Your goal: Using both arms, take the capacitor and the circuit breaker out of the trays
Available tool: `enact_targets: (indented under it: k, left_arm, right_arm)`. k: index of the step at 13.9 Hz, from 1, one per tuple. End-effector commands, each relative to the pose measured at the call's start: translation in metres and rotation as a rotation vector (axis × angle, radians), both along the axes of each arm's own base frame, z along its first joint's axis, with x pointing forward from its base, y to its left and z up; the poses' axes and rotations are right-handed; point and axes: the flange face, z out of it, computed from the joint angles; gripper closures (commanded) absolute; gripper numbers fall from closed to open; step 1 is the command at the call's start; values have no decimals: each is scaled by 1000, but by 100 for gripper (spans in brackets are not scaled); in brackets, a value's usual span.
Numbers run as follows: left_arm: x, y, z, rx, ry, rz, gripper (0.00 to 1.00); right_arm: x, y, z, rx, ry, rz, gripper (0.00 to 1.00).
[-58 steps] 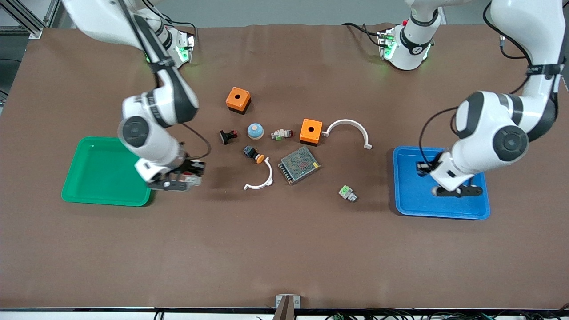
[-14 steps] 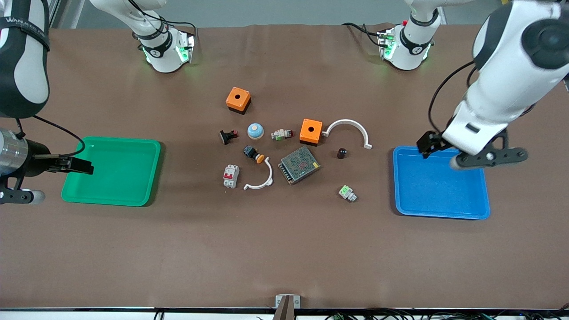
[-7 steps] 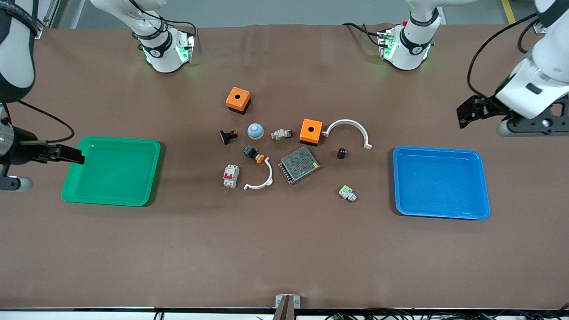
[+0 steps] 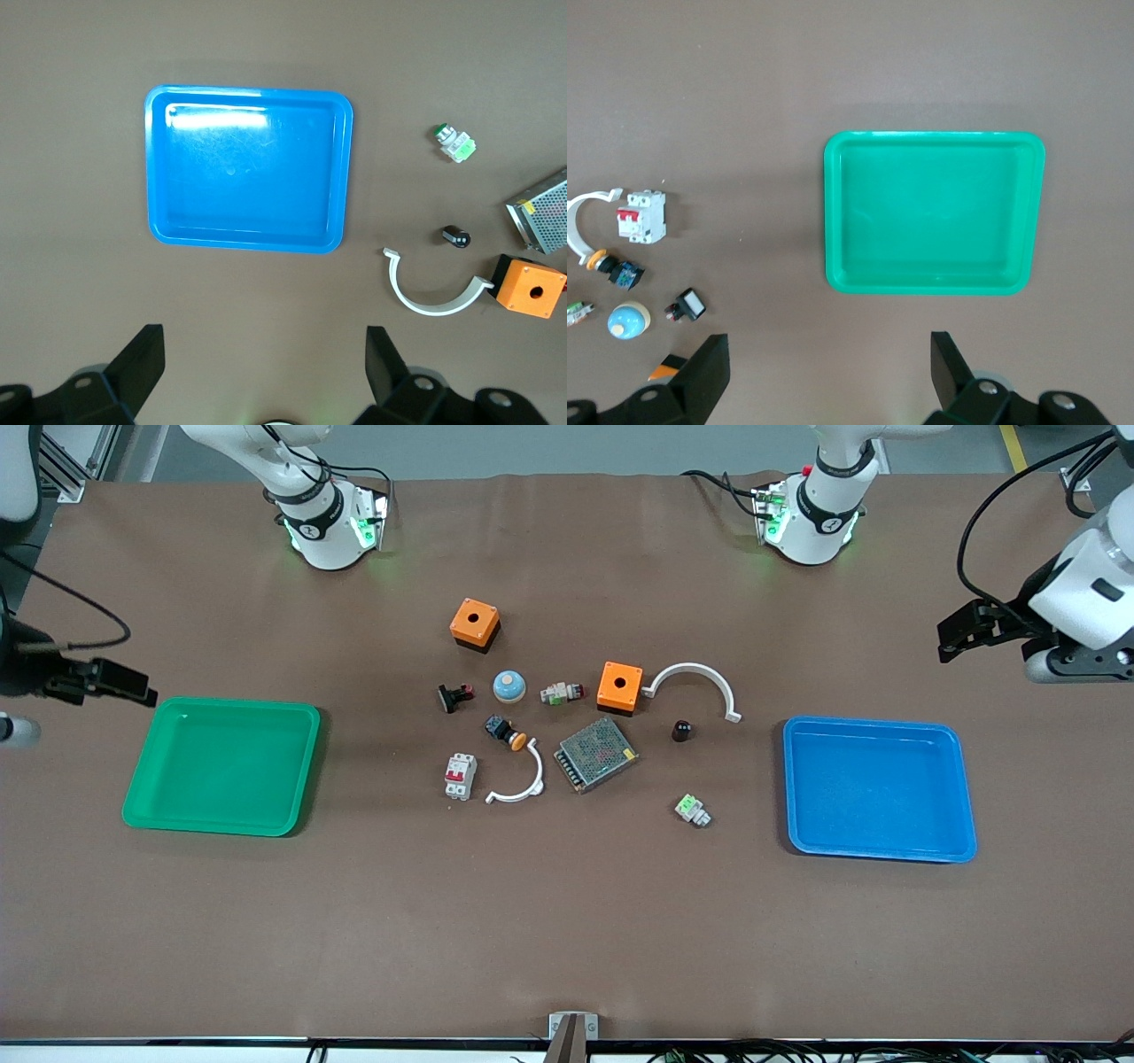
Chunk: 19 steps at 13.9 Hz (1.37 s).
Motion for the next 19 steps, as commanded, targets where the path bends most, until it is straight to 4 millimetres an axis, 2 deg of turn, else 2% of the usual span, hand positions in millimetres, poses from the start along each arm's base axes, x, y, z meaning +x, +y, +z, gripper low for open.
enact_targets:
  k: [1, 4, 7, 10, 13, 19]
  left_arm:
    - [-12, 7, 2, -61, -2, -10, 0]
    - [-19, -8, 10, -60, -15, -6, 0]
    - [-21, -14, 14, -61, -30, -20, 0]
    - [-25, -22, 17, -48, -31, -35, 0]
    - [-25, -22, 15, -29, -29, -36, 0]
    - [-30, 1, 8, 7, -14, 0, 0]
  right_arm:
    - [-41, 0, 14, 17, -36, 7, 0]
    - [-51, 3, 18, 8, -41, 15, 0]
    - [-66, 5, 22, 9, -64, 17, 0]
    - [-69, 10, 26, 7, -64, 31, 0]
    - [-70, 15, 28, -5, -61, 46, 0]
    - [-69, 11, 37, -5, -77, 60, 0]
